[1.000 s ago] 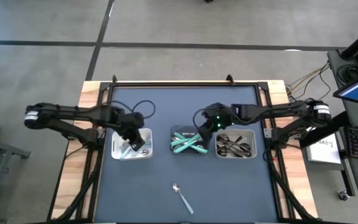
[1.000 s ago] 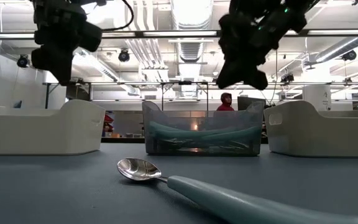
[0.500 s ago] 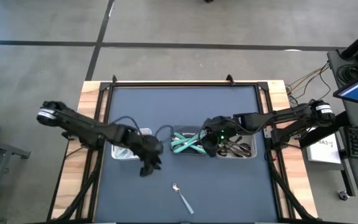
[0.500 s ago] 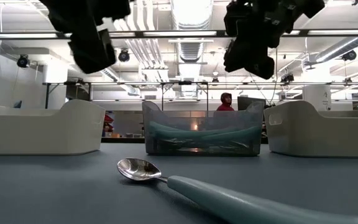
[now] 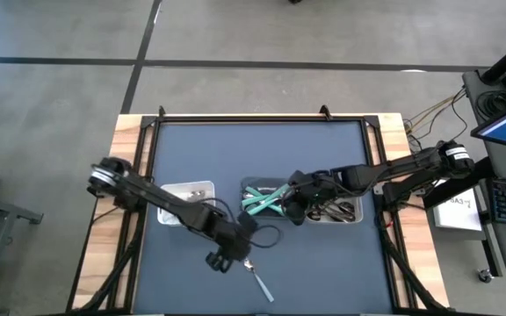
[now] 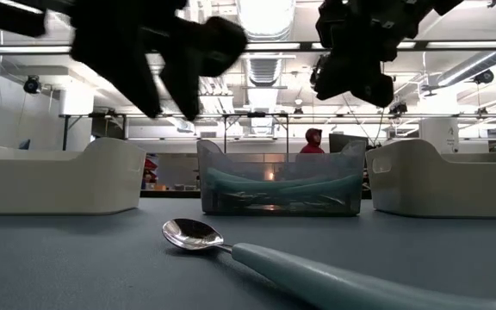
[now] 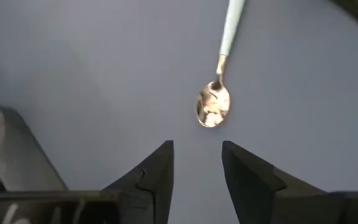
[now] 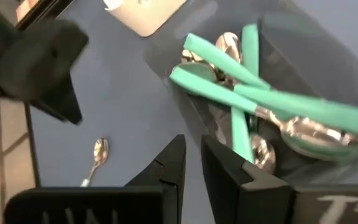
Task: Sort silverware by color (type)
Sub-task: Put the light blue spoon into the white bin, then return to Home Position
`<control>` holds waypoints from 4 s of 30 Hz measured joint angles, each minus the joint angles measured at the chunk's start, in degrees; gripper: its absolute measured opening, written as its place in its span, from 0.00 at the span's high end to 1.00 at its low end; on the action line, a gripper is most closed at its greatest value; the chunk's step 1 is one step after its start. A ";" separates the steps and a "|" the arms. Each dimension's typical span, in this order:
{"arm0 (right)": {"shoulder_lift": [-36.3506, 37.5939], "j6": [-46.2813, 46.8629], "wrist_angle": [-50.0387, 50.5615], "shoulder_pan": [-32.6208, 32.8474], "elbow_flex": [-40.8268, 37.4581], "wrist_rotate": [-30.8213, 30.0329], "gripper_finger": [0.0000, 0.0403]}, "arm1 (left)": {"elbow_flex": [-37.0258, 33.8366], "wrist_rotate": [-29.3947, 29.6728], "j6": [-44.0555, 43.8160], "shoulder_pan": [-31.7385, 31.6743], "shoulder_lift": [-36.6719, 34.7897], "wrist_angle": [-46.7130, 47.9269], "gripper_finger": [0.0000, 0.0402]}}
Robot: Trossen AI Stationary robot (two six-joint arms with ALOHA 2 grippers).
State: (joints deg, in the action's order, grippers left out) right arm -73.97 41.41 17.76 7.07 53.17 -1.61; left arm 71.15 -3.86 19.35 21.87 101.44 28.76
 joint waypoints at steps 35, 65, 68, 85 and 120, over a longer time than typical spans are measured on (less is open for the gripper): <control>1.49 14.05 21.02 6.82 -0.07 -1.45 0.89 | 15.17 0.80 -4.13 5.60 23.39 -4.54 0.87; 7.39 -2.60 21.82 9.92 -0.88 -1.83 0.89 | 17.71 15.34 -28.26 0.80 7.26 35.00 1.00; 11.31 -4.35 21.84 9.92 -2.21 -4.49 0.89 | 16.28 18.26 -31.40 -0.29 2.12 35.89 1.00; 27.21 1.29 -3.85 9.94 -25.42 -13.52 0.89 | -13.41 30.35 -48.10 -4.50 -31.57 36.77 1.00; 27.87 -10.91 -8.53 10.14 -18.57 -29.79 0.89 | -32.39 36.24 -54.13 -3.70 -65.75 27.06 0.86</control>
State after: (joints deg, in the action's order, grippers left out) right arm -46.11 30.50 9.23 17.21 34.59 -31.39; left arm 38.76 32.38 -34.78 18.17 35.70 55.82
